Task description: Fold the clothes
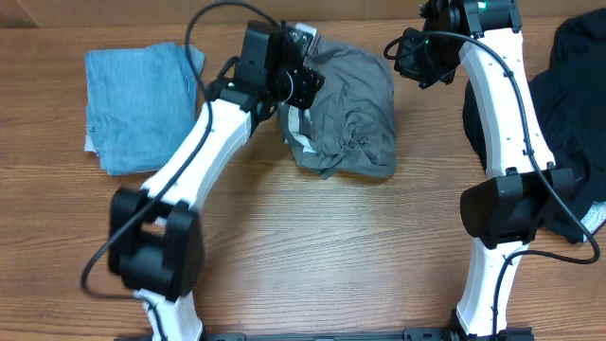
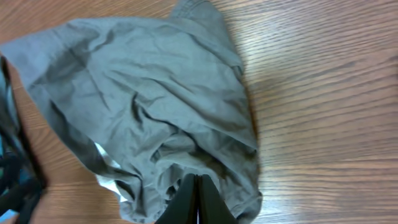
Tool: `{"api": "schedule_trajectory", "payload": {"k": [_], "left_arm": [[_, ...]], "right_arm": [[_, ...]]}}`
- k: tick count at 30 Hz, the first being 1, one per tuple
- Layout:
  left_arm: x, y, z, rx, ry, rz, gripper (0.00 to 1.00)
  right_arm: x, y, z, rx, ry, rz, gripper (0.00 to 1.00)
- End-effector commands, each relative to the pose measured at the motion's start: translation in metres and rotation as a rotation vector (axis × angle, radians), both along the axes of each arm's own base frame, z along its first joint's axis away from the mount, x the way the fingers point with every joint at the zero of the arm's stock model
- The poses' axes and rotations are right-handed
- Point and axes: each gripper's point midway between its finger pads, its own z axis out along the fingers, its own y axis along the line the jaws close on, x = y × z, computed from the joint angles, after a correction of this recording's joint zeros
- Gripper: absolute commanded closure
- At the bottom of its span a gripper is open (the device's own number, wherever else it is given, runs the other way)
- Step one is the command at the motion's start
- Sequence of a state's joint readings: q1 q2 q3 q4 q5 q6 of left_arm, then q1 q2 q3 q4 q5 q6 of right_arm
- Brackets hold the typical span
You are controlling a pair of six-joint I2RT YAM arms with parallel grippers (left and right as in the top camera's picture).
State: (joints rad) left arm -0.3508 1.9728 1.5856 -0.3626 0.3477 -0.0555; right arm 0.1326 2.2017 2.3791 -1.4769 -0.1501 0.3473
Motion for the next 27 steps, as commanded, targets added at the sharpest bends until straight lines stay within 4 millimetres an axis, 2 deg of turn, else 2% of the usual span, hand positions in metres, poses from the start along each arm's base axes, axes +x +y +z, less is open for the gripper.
{"api": "schedule_trajectory", "payload": {"k": [1,5,6,8,9,12,16,18,20,23,27], "left_arm": [[-0.001,-0.014,-0.043,-0.061,0.098,-0.051,0.59],[0.008,-0.018,-0.073,-0.057,0.111,-0.046,0.56],[0.011,-0.018,-0.08,-0.056,0.117,-0.033,0.57],[0.014,-0.016,-0.093,-0.058,0.138,-0.003,0.63],[0.017,-0.011,-0.103,-0.046,0.16,0.047,0.69],[0.021,0.004,-0.124,-0.007,0.207,0.158,0.75],[0.019,0.011,-0.137,0.03,0.234,0.188,0.82],[0.018,0.022,-0.144,0.073,0.251,0.246,0.84],[0.018,0.033,-0.148,0.115,0.257,0.287,0.86],[0.018,0.052,-0.153,0.147,0.278,0.329,0.87],[0.021,0.078,-0.155,0.11,0.332,0.375,0.87]], "right_arm": [[-0.002,-0.005,0.002,-0.031,-0.009,0.001,0.96],[-0.011,0.0,-0.022,-0.023,0.06,0.014,0.96],[-0.016,0.004,-0.034,-0.006,0.092,0.024,0.96],[-0.023,0.014,-0.059,0.029,0.144,0.043,0.96],[-0.027,0.017,-0.071,0.034,0.166,0.049,0.96],[-0.042,0.027,-0.11,0.03,0.229,0.074,0.96],[-0.062,0.04,-0.148,0.001,0.272,0.147,0.96],[-0.072,0.037,-0.166,-0.042,0.295,0.152,0.96],[-0.083,0.027,-0.185,-0.099,0.318,0.146,0.96],[-0.099,0.01,-0.205,-0.157,0.368,0.113,0.96],[-0.102,-0.013,-0.208,-0.211,0.391,0.043,0.96]]}}
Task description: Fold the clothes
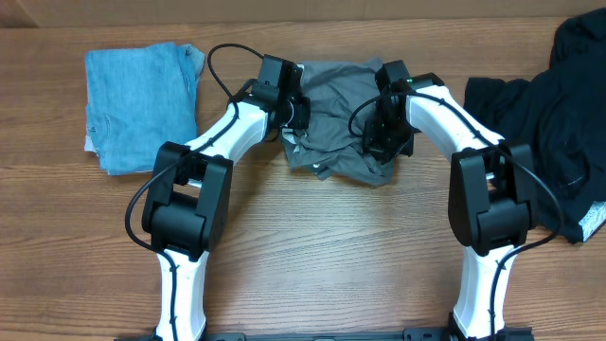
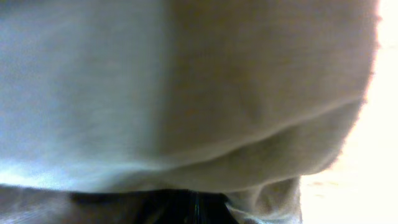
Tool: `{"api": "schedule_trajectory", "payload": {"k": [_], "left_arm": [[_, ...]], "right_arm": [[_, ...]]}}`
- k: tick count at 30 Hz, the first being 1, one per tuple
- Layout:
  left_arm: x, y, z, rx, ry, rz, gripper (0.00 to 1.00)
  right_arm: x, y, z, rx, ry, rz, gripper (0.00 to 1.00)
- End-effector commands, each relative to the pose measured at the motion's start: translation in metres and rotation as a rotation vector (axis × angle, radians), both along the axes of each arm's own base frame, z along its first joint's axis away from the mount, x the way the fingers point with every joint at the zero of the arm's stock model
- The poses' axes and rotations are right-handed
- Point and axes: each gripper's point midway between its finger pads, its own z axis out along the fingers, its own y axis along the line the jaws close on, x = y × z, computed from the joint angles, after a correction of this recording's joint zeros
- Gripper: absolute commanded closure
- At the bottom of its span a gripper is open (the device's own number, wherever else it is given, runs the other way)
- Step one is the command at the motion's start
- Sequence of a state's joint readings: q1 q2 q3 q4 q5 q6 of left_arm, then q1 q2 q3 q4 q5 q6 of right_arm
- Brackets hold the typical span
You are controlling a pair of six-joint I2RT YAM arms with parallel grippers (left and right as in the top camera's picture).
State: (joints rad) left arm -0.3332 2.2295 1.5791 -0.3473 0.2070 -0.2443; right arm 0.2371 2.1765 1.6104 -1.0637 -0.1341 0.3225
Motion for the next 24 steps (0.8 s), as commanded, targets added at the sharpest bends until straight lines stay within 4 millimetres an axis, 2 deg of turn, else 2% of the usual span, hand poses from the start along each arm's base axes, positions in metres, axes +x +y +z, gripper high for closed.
{"api": "schedule_trajectory", "payload": {"k": [1,4,7,9,10,14,17,20,22,24], "left_arm": [[0.01,0.049,-0.014,-0.001,0.055,0.119,0.86],[0.013,0.057,-0.007,-0.051,0.061,0.124,0.88],[0.017,0.063,0.009,-0.049,0.03,0.126,0.89],[0.021,0.063,0.029,-0.047,-0.017,0.111,0.89],[0.023,0.061,0.049,-0.054,-0.055,0.109,0.89],[0.022,0.051,0.095,-0.07,-0.145,0.076,0.91],[0.015,0.031,0.132,-0.066,-0.234,0.0,0.96],[0.003,-0.009,0.167,-0.046,-0.367,-0.153,0.96],[-0.003,-0.036,0.177,-0.052,-0.424,-0.229,0.96],[-0.006,-0.061,0.173,-0.054,-0.456,-0.286,0.95]], "right_arm": [[-0.014,-0.046,-0.014,-0.151,0.058,-0.072,0.96],[-0.01,-0.058,-0.004,-0.168,0.06,-0.116,0.96],[0.001,-0.068,0.019,-0.17,0.03,-0.14,0.96],[0.01,-0.069,0.041,-0.159,-0.017,-0.15,0.96],[0.016,-0.068,0.062,-0.15,-0.061,-0.153,0.96],[0.021,-0.062,0.105,-0.119,-0.159,-0.152,0.96],[0.017,-0.051,0.136,-0.042,-0.216,-0.149,0.96],[0.01,-0.032,0.155,0.078,-0.232,-0.133,0.96],[0.006,-0.026,0.155,0.118,-0.211,-0.129,0.96],[0.002,-0.018,0.147,0.158,-0.186,-0.121,0.96]]}}
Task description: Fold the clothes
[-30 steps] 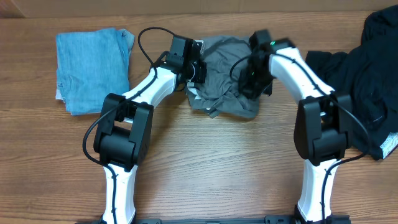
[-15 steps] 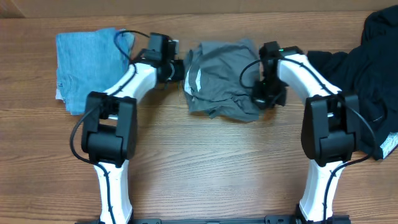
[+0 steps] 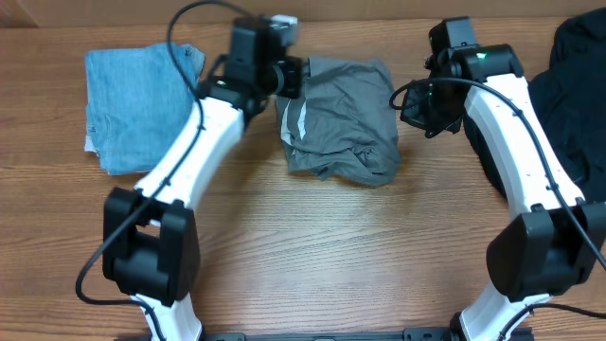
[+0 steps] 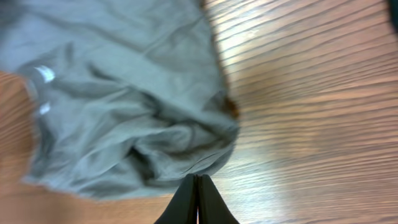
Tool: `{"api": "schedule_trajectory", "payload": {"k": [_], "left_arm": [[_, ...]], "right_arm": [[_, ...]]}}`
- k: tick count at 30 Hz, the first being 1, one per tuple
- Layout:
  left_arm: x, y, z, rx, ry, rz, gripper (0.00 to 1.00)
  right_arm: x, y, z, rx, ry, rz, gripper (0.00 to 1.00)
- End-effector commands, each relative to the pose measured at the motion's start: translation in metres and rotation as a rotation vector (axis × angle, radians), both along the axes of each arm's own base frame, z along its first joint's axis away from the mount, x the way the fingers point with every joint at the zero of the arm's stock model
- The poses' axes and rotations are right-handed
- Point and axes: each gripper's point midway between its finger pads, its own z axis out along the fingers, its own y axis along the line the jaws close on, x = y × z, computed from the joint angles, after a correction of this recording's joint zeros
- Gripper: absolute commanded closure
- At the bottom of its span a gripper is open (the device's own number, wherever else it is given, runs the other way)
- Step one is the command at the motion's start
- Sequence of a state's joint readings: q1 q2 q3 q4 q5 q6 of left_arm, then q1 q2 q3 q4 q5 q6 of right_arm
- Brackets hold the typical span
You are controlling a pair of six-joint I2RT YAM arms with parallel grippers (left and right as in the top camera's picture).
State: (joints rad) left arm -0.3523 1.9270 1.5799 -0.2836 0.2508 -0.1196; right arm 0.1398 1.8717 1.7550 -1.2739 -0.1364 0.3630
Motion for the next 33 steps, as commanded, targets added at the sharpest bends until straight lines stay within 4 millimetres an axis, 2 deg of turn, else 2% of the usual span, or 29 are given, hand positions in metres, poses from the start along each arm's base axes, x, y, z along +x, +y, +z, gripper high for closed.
{"api": "schedule_trajectory", "payload": {"k": [1,7,11,14,18,21,26,33], "left_arm": [[-0.011,-0.048,-0.006,0.049,-0.083,-0.146,0.94],[0.006,-0.073,-0.05,0.001,-0.079,-0.172,0.96],[0.009,-0.076,-0.086,0.009,-0.034,-0.181,0.96],[0.013,-0.078,-0.114,0.016,-0.014,-0.181,0.96],[0.014,-0.078,-0.145,0.014,0.029,-0.167,0.96],[0.017,-0.069,-0.163,0.024,0.066,-0.129,0.96],[0.031,-0.036,-0.173,0.083,0.09,0.018,0.96],[0.038,-0.002,-0.181,0.091,0.141,0.076,0.96]], "right_arm": [[-0.007,0.025,-0.011,0.119,0.041,0.035,0.96],[-0.017,0.047,-0.048,0.125,0.064,0.063,0.96],[-0.013,0.062,-0.072,0.131,0.018,0.08,0.96],[-0.01,0.057,-0.093,0.072,-0.009,0.031,0.96],[-0.026,0.05,-0.114,0.032,0.034,0.024,0.96],[-0.046,0.044,-0.13,0.015,0.096,0.024,0.96],[-0.07,0.029,-0.149,-0.051,0.167,0.018,0.96],[-0.087,0.013,-0.152,-0.131,0.23,0.013,0.96]]}}
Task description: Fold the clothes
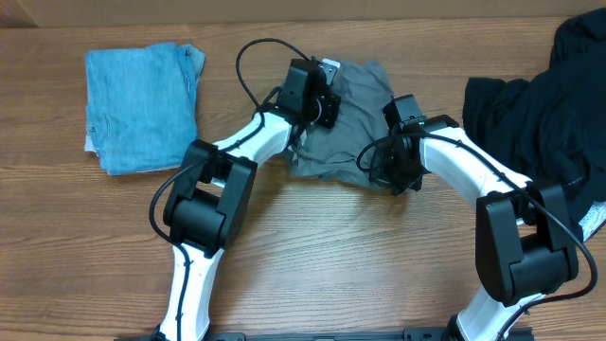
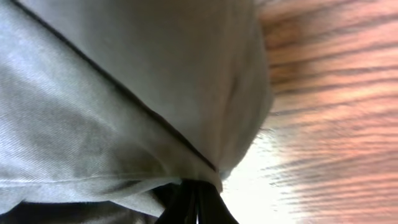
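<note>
A crumpled grey garment (image 1: 348, 125) lies bunched at the table's back middle. In the overhead view my left gripper (image 1: 311, 95) is down on its upper left part; its jaws are hidden by the wrist. My right gripper (image 1: 395, 174) is low at the garment's lower right edge. The right wrist view is filled with grey fabric (image 2: 124, 93). There my right gripper (image 2: 196, 202) is shut, fingers pressed together, with the cloth's hem lying over the tips.
A folded light blue garment (image 1: 142, 104) lies at the back left. A heap of black clothes (image 1: 554, 104) covers the right end of the table. Bare wooden tabletop (image 1: 312, 256) stretches in front of the grey garment.
Both arms were raised off the grey garment, the right gripper shut beside its right side. Now the left gripper is down on its upper left and the right at its lower right edge.
At first both arms were up around the loosely spread grey garment. Then both were down on it, left and right. Then both were lifted clear again, and the garment lay more bunched. Now both are down on it again and it looks more compact.
</note>
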Tool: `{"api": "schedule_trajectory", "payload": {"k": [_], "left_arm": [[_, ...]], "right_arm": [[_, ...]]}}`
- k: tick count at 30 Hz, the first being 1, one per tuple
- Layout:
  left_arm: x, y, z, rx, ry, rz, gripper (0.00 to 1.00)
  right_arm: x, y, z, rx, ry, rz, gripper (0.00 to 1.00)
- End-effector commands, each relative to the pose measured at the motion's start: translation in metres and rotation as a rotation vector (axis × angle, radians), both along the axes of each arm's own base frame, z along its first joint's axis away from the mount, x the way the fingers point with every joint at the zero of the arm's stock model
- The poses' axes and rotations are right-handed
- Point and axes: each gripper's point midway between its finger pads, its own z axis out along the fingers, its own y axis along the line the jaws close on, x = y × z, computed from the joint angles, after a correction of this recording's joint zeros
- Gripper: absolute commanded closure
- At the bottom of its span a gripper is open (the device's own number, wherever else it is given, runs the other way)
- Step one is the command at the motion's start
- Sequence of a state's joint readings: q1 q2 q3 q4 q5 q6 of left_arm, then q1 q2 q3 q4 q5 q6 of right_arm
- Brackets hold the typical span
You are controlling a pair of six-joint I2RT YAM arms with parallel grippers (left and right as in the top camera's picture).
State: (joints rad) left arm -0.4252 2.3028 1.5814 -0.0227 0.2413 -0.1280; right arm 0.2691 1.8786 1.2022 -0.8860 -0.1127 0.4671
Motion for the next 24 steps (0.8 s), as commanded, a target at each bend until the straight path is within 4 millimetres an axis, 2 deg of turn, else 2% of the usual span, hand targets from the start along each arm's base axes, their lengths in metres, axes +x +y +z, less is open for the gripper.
{"api": "schedule_trajectory", "payload": {"k": [1,3,6,10,13,15,16,18,24], "left_arm": [[0.02,0.052,-0.018,0.048,0.034,0.133,0.96],[0.021,0.053,-0.015,0.025,0.039,0.12,0.96],[0.022,0.053,-0.006,0.009,0.029,0.112,0.95],[0.024,0.051,0.013,0.017,-0.018,0.087,0.95],[0.025,0.05,0.024,0.01,-0.037,0.086,0.94],[0.025,0.051,0.025,0.008,-0.039,0.087,0.94],[0.025,0.05,0.025,0.008,-0.039,0.086,0.94],[0.025,0.051,0.025,0.009,-0.035,0.086,0.94],[0.024,0.049,0.025,0.001,-0.031,0.083,0.95]], "right_arm": [[-0.017,-0.018,-0.006,-0.089,0.058,-0.003,0.96],[-0.02,-0.018,-0.001,-0.09,0.078,-0.003,0.96],[-0.014,-0.014,0.018,-0.081,0.064,0.011,0.96],[0.008,0.014,0.069,0.068,-0.066,0.071,0.96],[0.034,0.034,0.117,0.191,-0.268,0.091,0.96],[0.051,0.042,0.131,0.224,-0.36,0.096,0.96],[0.059,0.046,0.134,0.235,-0.4,0.1,0.96],[0.072,0.056,0.121,0.247,-0.427,0.11,0.96],[0.093,0.082,0.063,0.266,-0.38,0.11,0.96]]}}
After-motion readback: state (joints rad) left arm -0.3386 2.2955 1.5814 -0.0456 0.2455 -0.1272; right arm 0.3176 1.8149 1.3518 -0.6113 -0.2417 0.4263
